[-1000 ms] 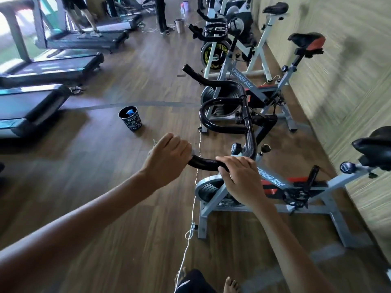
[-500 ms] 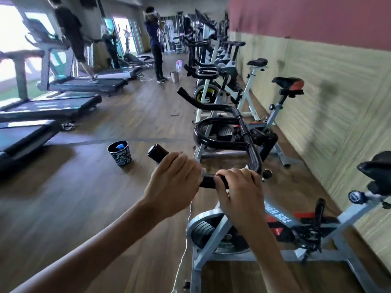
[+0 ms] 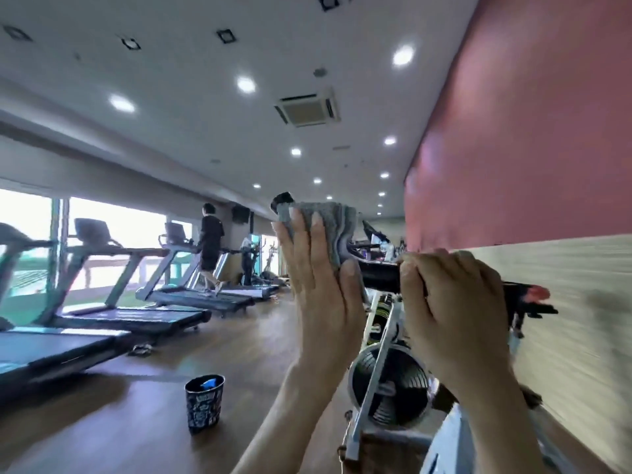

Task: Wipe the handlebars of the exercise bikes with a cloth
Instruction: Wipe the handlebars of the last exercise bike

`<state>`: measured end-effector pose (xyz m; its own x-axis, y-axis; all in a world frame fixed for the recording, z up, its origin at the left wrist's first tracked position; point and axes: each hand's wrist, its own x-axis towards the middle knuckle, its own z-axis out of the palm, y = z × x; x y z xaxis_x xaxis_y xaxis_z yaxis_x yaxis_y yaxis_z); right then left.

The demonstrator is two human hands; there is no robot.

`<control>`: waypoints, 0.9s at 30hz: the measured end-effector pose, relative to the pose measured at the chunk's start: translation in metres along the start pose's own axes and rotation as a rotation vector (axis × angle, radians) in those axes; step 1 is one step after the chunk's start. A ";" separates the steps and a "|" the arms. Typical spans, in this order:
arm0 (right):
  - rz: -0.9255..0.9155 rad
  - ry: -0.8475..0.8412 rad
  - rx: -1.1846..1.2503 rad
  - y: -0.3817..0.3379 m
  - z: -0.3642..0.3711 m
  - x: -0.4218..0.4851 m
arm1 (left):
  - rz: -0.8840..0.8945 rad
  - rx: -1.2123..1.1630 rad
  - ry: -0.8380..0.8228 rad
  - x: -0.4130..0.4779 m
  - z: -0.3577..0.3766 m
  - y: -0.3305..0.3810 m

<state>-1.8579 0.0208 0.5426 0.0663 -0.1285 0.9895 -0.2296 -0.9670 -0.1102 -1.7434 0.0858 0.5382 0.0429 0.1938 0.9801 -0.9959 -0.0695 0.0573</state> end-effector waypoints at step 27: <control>-0.143 -0.050 0.186 0.021 -0.001 -0.002 | -0.437 -0.443 0.030 0.021 -0.002 0.004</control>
<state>-1.8641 0.0011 0.5380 0.1340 0.0068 0.9910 -0.0317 -0.9994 0.0111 -1.7464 0.0915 0.5591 0.4580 0.1408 0.8777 -0.8256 0.4335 0.3612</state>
